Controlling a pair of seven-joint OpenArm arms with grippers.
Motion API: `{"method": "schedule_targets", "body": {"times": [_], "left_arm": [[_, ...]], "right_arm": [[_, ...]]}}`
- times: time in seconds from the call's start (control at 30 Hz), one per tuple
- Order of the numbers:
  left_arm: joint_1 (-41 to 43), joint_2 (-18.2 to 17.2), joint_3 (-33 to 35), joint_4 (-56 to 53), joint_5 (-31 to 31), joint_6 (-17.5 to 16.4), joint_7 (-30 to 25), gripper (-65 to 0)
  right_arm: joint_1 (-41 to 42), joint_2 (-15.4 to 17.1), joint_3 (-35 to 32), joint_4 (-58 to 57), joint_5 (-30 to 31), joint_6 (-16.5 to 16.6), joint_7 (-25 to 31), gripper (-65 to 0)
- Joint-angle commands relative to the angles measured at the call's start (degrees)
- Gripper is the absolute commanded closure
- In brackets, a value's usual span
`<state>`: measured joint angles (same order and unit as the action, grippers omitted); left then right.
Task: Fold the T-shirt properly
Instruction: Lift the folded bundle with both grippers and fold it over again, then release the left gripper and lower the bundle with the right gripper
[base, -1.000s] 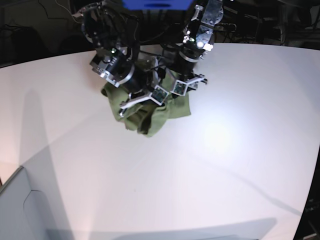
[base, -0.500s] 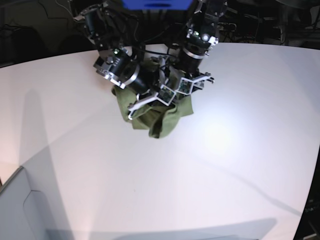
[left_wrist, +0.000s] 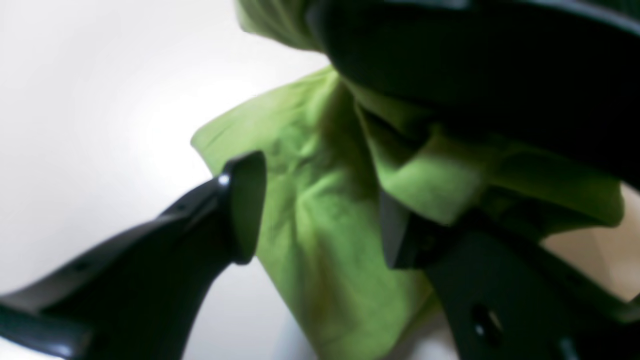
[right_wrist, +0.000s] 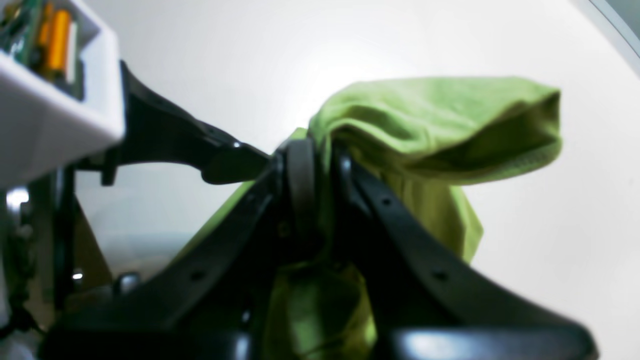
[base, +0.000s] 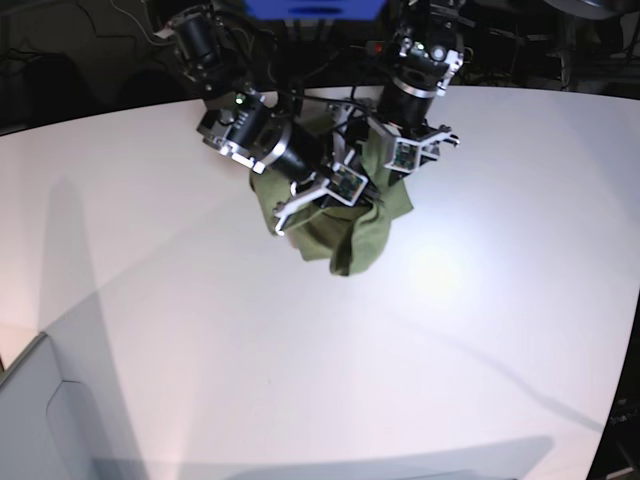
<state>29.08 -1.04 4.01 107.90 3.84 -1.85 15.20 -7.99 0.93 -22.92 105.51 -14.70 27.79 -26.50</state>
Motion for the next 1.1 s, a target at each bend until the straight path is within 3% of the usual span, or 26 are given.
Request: {"method": "schedule_targets", "body": {"times": [0.0, 0.07, 0.4, 0.5, 0.67, 0.77, 0.9, 1.07], "left_arm": [[1.03, -0.68, -1.68, 1.69, -1.42, 2.07, -2.06, -34.9], [1.38, -0.68, -1.77, 1.77, -1.42, 2.07, -2.06, -33.5], [1.73, -1.03, -1.94, -0.07, -1.42, 2.24, -1.97, -12.0], [1.73, -1.03, -2.56, -0.86, -1.42, 2.24, -1.97, -0.3], [2.35, -0.32, -7.13, -1.04, -1.77, 2.24, -2.32, 0.0], [1.82, 0.03, -9.07, -2.36, -6.25, 2.07, -1.97, 0.0], [-1.43, 0.03, -9.07, -5.35, -10.30, 2.33, -1.97, 0.0], [-3.81, 1.52, -9.07, -9.92, -10.74, 2.07, -1.97, 0.0]], "right_arm": [[0.65, 1.22, 1.16, 0.46, -5.04, 0.30, -2.64, -0.1], [0.65, 1.22, 1.16, 0.46, -5.04, 0.30, -2.64, -0.1], [0.82, 1.22, 1.25, 0.64, -5.04, 0.30, -2.64, 0.0], [0.82, 1.14, 1.25, 0.82, -5.04, 0.30, -2.64, 0.0], [0.82, 1.14, 1.07, 0.73, -5.04, 0.30, -2.64, 0.0], [0.82, 0.96, 0.90, 0.55, -5.04, 0.30, -2.64, 0.0], [0.82, -0.27, 0.90, 0.73, -5.04, 0.30, -2.64, 0.0], [0.74, -0.53, 0.54, 0.82, -4.95, 0.30, -2.64, 0.0]]}}
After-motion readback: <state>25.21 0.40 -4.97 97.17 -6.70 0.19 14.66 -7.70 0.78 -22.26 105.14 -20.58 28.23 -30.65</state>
